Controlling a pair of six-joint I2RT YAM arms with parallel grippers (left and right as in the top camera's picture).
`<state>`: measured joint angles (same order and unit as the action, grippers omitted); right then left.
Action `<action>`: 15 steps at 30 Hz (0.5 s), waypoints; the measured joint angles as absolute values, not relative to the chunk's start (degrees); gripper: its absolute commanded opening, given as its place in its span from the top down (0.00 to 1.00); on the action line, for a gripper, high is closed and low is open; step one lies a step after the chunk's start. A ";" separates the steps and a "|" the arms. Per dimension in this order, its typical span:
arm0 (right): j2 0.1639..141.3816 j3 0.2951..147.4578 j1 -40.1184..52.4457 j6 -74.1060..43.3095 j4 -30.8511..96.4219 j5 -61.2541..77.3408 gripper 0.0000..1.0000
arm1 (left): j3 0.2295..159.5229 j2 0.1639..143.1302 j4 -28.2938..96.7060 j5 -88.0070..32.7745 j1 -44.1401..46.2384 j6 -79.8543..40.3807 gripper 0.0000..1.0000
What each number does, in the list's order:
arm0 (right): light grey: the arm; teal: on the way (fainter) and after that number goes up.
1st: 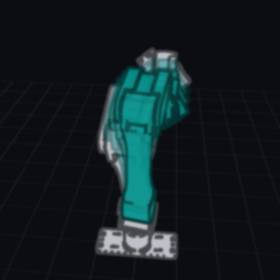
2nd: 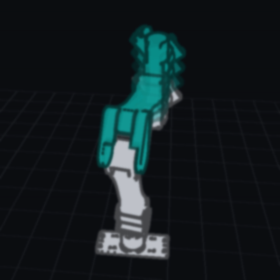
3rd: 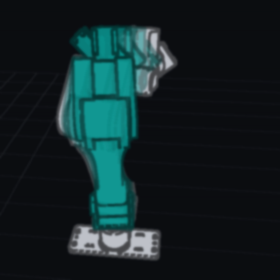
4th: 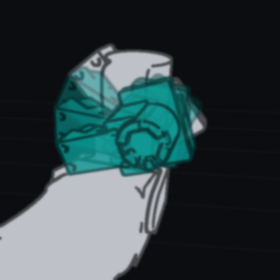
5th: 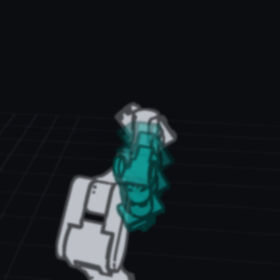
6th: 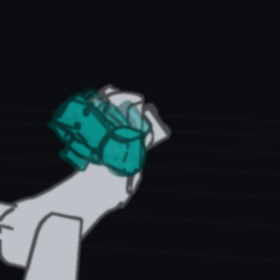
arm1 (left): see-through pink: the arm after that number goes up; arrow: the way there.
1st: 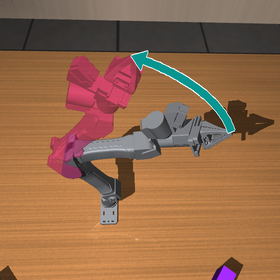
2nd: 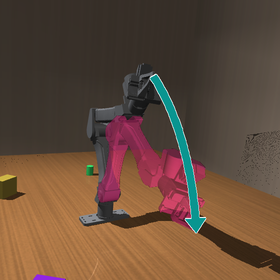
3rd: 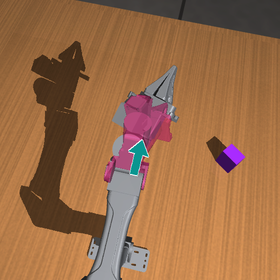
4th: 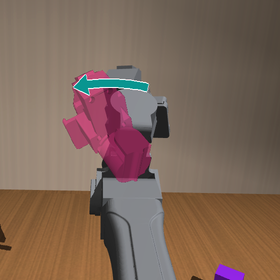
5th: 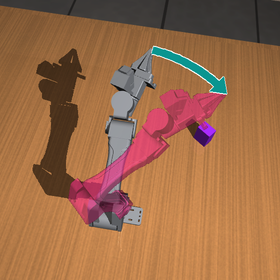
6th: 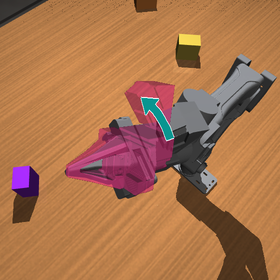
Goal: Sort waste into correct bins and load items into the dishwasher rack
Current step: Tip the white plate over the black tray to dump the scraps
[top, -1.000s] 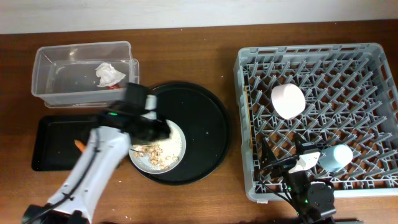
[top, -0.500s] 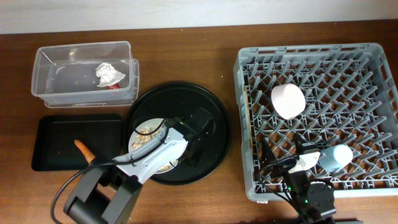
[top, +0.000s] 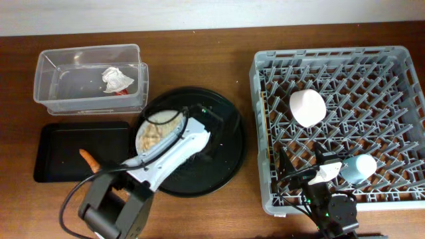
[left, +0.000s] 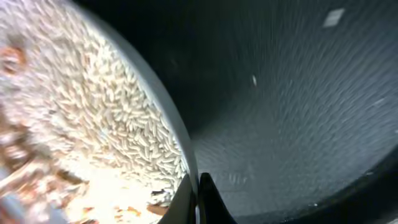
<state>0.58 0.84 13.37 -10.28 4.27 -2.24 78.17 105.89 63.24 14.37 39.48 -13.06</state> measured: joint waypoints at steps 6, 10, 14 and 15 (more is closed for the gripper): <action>0.58 0.84 13.37 -10.26 4.29 -2.24 0.02 | 84.12 98.96 68.64 16.95 34.28 -15.68 1.00; 0.58 0.84 13.37 -10.28 4.27 -2.24 0.02 | 84.12 96.44 70.74 14.85 20.97 -19.59 1.00; 0.58 0.84 13.37 -10.26 4.29 -2.24 0.02 | 84.12 96.01 70.26 4.62 6.87 -20.45 1.00; 0.58 0.84 13.37 -10.28 4.29 -2.22 0.02 | 84.05 96.01 69.63 2.81 4.58 -20.16 1.00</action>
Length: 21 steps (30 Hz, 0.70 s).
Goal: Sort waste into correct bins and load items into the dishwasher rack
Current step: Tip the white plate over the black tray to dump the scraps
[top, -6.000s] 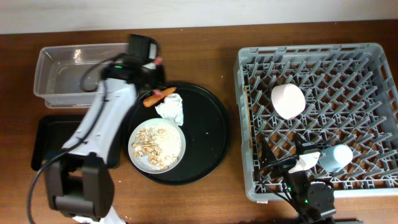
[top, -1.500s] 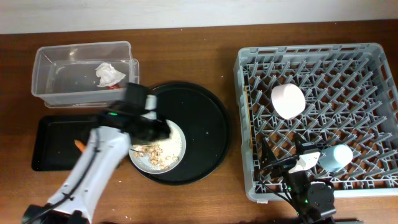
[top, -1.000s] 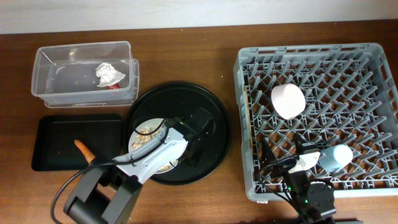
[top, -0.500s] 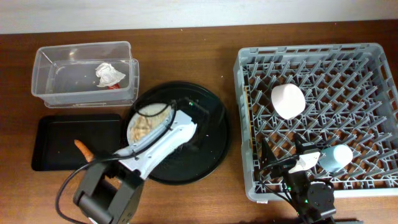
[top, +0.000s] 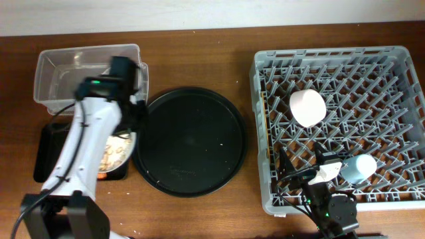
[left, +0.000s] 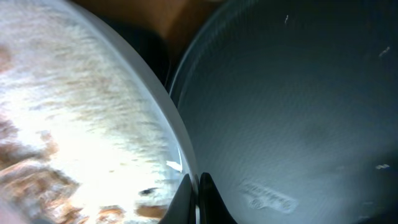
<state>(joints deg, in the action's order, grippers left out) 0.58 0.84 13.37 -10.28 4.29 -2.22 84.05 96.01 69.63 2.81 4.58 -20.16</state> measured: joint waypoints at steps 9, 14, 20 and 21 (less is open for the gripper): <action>0.58 0.84 13.37 -10.28 4.27 -2.24 0.02 | 83.55 95.98 64.90 -27.53 -11.94 -5.08 1.00; 0.58 0.84 13.37 -10.26 4.27 -2.24 0.02 | 83.46 95.88 67.29 -38.85 -19.18 0.01 1.00; 0.58 0.84 13.37 -10.26 4.29 -2.22 0.02 | 83.44 92.82 70.06 -42.33 -25.63 0.91 0.99; 0.58 0.84 13.37 -10.22 4.29 -2.24 0.02 | 83.44 92.36 70.28 -42.70 -26.85 0.95 1.00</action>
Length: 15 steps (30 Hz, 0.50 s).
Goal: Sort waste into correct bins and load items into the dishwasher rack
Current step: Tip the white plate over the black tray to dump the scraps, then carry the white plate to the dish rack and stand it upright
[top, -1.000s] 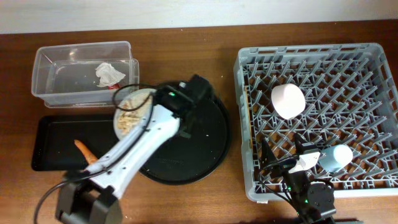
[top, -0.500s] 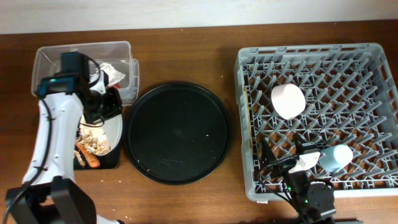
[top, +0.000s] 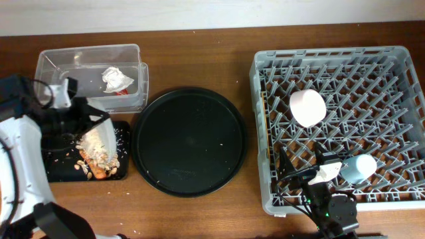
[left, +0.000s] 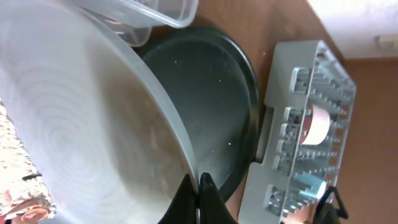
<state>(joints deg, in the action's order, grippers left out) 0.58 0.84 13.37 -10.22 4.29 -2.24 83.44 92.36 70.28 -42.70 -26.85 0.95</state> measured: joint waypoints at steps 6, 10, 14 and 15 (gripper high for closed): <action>0.58 0.84 13.37 -10.26 4.27 -2.22 0.02 | 74.96 87.88 69.32 -55.24 -37.98 9.06 1.00; 0.58 0.84 13.37 -10.26 4.29 -2.24 0.02 | 67.05 87.20 71.59 -68.47 -46.78 19.55 0.99; 0.58 0.84 13.37 -10.22 4.27 -2.24 0.02 | 66.19 86.39 76.82 -74.08 -49.10 29.23 1.00; 0.58 0.84 13.37 -10.26 4.27 -2.24 0.02 | 66.19 85.62 76.95 -75.18 -49.10 31.11 1.00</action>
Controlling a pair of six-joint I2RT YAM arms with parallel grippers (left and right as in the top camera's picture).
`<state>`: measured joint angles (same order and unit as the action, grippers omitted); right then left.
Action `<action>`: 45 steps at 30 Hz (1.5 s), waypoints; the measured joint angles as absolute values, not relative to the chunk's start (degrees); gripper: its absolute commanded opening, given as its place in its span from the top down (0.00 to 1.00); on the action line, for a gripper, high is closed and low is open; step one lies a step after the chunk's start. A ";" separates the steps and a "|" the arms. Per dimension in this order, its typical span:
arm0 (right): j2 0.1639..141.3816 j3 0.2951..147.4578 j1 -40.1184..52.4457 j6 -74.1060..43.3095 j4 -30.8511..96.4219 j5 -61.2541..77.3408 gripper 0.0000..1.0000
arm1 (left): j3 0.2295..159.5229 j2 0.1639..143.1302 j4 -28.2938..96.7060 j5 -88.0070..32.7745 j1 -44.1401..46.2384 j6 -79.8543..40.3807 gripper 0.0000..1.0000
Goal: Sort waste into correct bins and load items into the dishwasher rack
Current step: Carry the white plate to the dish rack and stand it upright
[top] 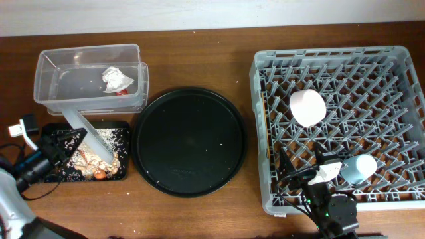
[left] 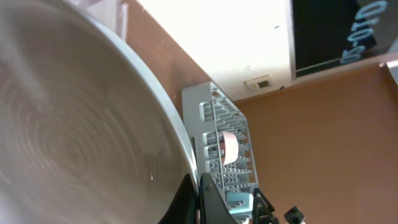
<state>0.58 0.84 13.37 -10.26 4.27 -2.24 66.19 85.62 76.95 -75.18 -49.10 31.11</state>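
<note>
My left gripper [left: 198, 186] is shut on the rim of a white plate [left: 81, 137]. The overhead view shows the plate [top: 89, 136] tipped steeply on edge over the black rectangular tray [top: 118, 129], the left gripper [top: 63, 145] at its left side. Rice and food scraps [top: 86, 161] lie in that tray. The grey dishwasher rack [top: 265, 139] at the right holds a white cup [top: 307, 107] and a pale blue cup [top: 358, 167]. My right gripper [top: 305, 166] rests over the rack's near edge with its fingers apart, holding nothing.
A clear plastic bin [top: 46, 63] with a crumpled paper [top: 114, 79] stands behind the black tray. A big round black tray [top: 189, 141] lies mid-table with a few crumbs on it. The left arm's cable trails at the table's left edge.
The left arm has drawn back to the left and the plate is tipped steeper. More scraps lie in the black tray; the plate's face looks bare. The right arm has not moved.
The plate with rice and scraps lay on the round black tray, my left gripper shut on its rim. Then it was held over the black rectangular tray. Then it was tilted, with food in the tray. Now it stands almost on edge, emptied.
</note>
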 measured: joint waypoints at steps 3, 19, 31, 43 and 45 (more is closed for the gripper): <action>0.58 0.84 13.37 -10.26 4.27 -2.24 0.02 | 66.19 83.77 76.99 -76.05 -49.10 33.45 0.99; 0.62 0.84 13.37 -10.28 4.27 -2.07 0.02 | 65.73 78.94 11.60 -53.34 11.22 -0.34 1.00; 0.58 0.80 13.37 -10.28 4.25 -2.04 0.02 | 65.95 107.66 -38.11 -43.90 31.55 -51.35 0.99; 0.56 0.80 13.37 -10.28 4.23 -2.04 0.02 | 66.06 105.12 -14.68 -44.47 27.27 -47.11 0.01; 0.56 0.78 13.37 -10.26 4.21 -2.04 0.02 | 66.04 96.82 3.86 -39.83 23.57 -39.40 0.01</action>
<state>0.56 0.78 13.37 -10.26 4.21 -2.04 66.04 96.82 3.86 -39.83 23.57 -39.40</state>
